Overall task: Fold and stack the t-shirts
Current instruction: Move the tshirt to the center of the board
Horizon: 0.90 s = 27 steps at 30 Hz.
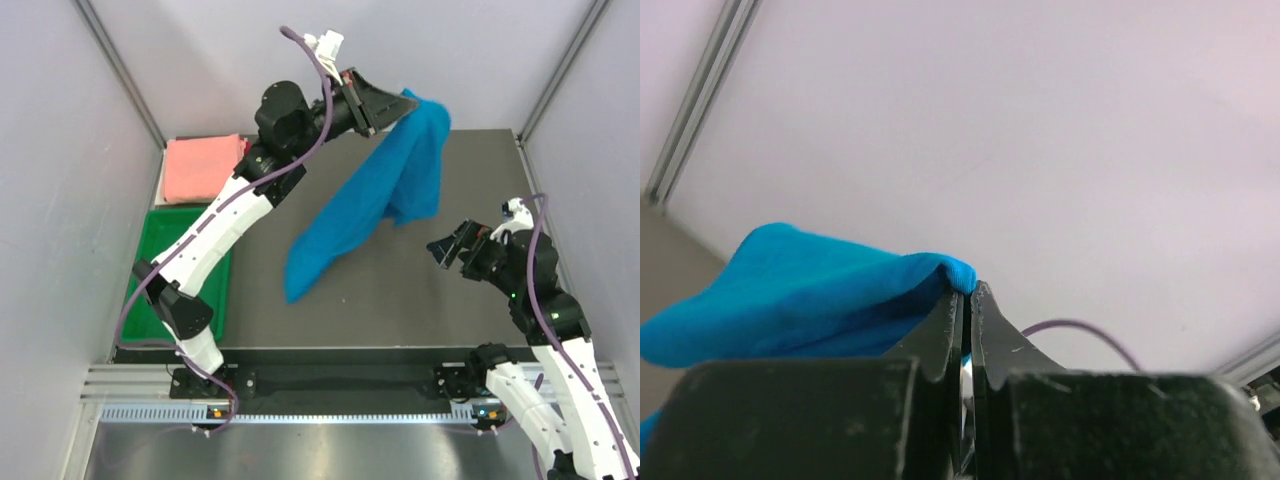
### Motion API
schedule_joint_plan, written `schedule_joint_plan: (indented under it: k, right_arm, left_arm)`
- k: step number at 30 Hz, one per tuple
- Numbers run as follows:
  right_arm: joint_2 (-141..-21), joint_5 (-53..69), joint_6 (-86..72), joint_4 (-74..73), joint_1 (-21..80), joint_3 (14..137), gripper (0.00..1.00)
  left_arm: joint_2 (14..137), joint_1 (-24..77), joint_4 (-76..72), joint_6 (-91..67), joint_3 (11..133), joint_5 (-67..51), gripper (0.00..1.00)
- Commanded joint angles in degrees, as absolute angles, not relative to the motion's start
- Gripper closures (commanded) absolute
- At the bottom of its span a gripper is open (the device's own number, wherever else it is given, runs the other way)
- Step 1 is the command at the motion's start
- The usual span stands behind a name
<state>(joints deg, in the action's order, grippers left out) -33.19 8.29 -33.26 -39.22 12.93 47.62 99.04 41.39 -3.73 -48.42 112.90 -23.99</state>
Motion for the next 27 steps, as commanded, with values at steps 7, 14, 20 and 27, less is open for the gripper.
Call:
schedule_joint_plan:
  k: [7,14,20,27]
  right_arm:
    - [-33.6,5.5,-32.2,-39.0,12.2,52.0,0.0]
    - [-36.1,0.4,-33.0,-40.3,12.1,49.1,0.02]
    - [-43.8,-11.9,-39.4,-40.4,12.0,47.7,0.03]
    - [-52.4,-6.5,-44.2,-32.5,11.9,43.0,0.19]
  left_arm:
    - [87.8,36.9,-9.2,-47.2,96.3,-18.5,1.0]
    - [75.4,21.7,5.2,-44.0,62.5,-14.3,1.0]
    - [71.5,20.6,17.5,-34.9,52.6,-6.1,0.56]
    - [69.7,20.7,21.1,-29.5,54.0,-11.9,0.41]
